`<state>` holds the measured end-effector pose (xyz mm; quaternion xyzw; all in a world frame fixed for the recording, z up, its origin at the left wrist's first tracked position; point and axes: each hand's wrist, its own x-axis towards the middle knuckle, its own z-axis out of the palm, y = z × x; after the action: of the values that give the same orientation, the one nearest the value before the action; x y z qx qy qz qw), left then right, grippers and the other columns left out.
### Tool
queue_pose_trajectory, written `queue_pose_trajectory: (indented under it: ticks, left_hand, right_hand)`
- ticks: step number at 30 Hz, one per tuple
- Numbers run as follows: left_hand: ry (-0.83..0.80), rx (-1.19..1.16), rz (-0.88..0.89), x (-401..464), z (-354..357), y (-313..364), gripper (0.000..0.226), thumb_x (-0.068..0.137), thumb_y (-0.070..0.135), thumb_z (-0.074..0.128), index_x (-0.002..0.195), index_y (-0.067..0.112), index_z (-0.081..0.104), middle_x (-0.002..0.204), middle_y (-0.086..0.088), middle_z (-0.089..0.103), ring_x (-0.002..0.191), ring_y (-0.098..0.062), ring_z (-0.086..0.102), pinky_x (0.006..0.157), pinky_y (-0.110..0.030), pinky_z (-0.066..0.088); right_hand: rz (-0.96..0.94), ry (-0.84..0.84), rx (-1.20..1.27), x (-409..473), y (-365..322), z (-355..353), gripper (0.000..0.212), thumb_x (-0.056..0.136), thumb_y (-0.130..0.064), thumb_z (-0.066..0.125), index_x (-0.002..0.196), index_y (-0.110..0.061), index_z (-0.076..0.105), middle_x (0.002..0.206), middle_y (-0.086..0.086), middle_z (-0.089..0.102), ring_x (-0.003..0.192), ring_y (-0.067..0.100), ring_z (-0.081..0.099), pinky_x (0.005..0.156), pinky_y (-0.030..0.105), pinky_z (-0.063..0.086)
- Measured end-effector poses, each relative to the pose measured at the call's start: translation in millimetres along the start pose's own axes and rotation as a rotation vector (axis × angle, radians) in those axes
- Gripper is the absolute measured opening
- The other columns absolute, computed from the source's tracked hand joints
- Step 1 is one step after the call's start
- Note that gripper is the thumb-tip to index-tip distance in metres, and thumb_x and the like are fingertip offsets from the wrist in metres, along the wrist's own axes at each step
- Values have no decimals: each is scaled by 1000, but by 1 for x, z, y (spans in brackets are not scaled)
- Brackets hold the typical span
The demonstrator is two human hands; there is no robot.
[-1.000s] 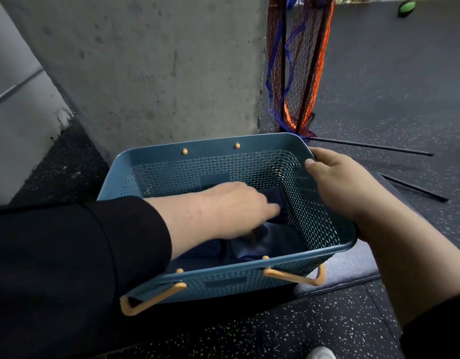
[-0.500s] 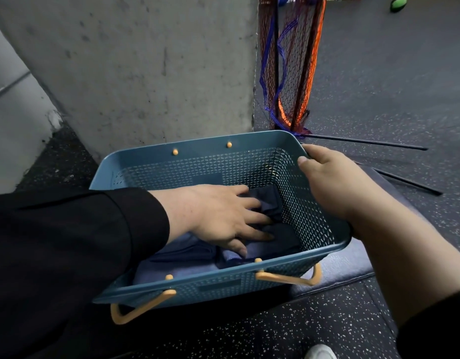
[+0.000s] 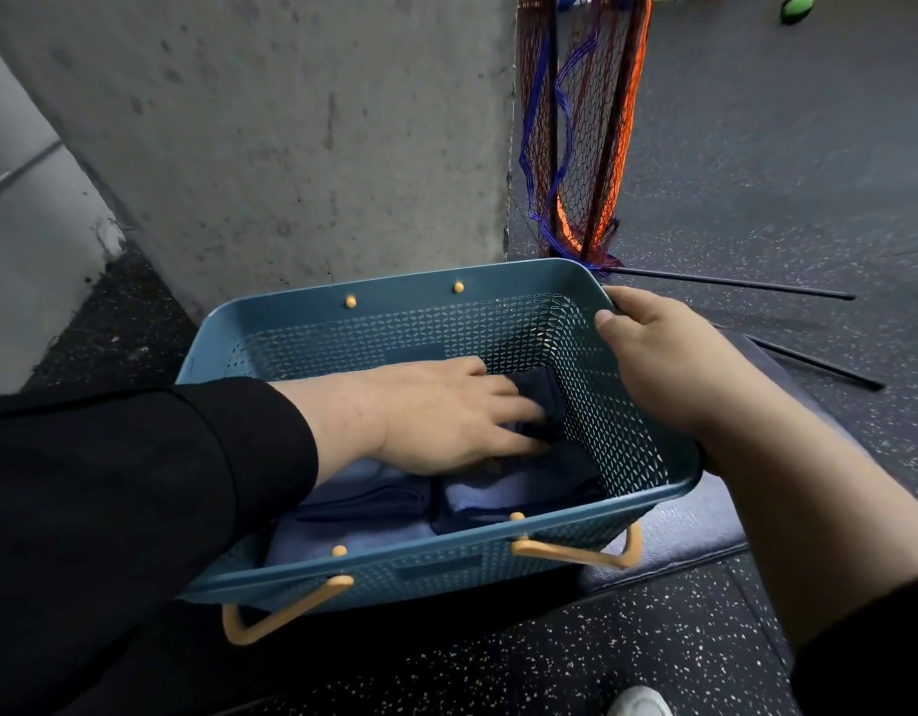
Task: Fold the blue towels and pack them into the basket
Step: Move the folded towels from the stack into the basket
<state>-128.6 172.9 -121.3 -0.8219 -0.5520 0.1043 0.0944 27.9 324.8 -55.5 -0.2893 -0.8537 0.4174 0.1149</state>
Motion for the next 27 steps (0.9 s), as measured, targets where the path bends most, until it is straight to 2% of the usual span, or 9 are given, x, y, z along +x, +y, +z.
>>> queue_pose_trajectory:
  ticks: [6,8,11,15,17,20,22,24,27]
  left_hand:
    - [-138,-362,-212,4,-3,9,63,99,43,52,154,45,20,142,7,57,117,-25,61,93,-32,50]
    - [-146,-409,-304,3,-13,9,64,99,41,56,155,43,25,153,13,47,128,-20,56,101,-28,44]
    - [-111,-431,-498,-8,-33,2,52,101,46,53,151,37,42,138,5,63,121,-21,61,99,-31,47]
    - [231,-692,-784,-38,-75,-1,35,99,36,61,133,26,63,115,8,73,102,-8,66,96,-31,49]
    - [475,-742,-892,-63,-102,3,28,98,35,63,122,23,68,102,4,74,92,-14,67,89,-29,51]
    - [866,-721,-1034,-121,-139,17,12,95,28,58,103,27,67,95,-5,74,84,-22,69,79,-31,54]
    - [1042,-586,-1173,-174,-151,32,8,94,32,56,93,35,63,89,-2,73,78,-20,69,75,-36,55]
    - [1130,-497,-1360,-227,-147,55,10,93,36,54,86,37,61,84,4,71,74,-17,68,72,-40,56]
    - [1064,-507,-1658,-284,-121,96,12,91,35,53,85,40,62,82,6,71,76,-17,69,75,-47,59]
  right_hand:
    - [-4,-1,-26,-2,-3,-1,31,105,-23,40,124,-23,65,107,3,71,99,27,65,92,43,52]
    - [-2,1,-20,-3,-3,-1,30,105,-24,41,124,-24,65,106,2,72,98,26,66,91,43,52]
    - [6,-20,-11,-7,-7,-2,29,105,-24,43,124,-27,65,103,1,72,93,25,67,87,42,52]
    - [9,-10,-59,-13,-18,-4,36,103,-34,49,138,-24,55,125,3,69,107,24,66,96,40,51]
    - [-71,136,-76,-16,-29,-5,46,102,-36,53,144,-19,51,136,4,63,118,20,61,99,31,44]
    - [-303,423,80,-31,-62,-5,34,100,-39,55,129,-24,64,116,-3,70,96,1,60,85,18,43]
    - [-430,463,242,-48,-90,3,26,96,-55,52,114,-42,67,104,-12,71,89,4,65,86,29,54]
    - [-515,338,369,-70,-115,21,23,92,-65,50,100,-51,66,101,-12,72,92,11,69,81,41,57]
    - [-599,212,483,-106,-157,65,23,98,-46,49,100,-34,69,96,-3,74,89,16,72,75,37,58]
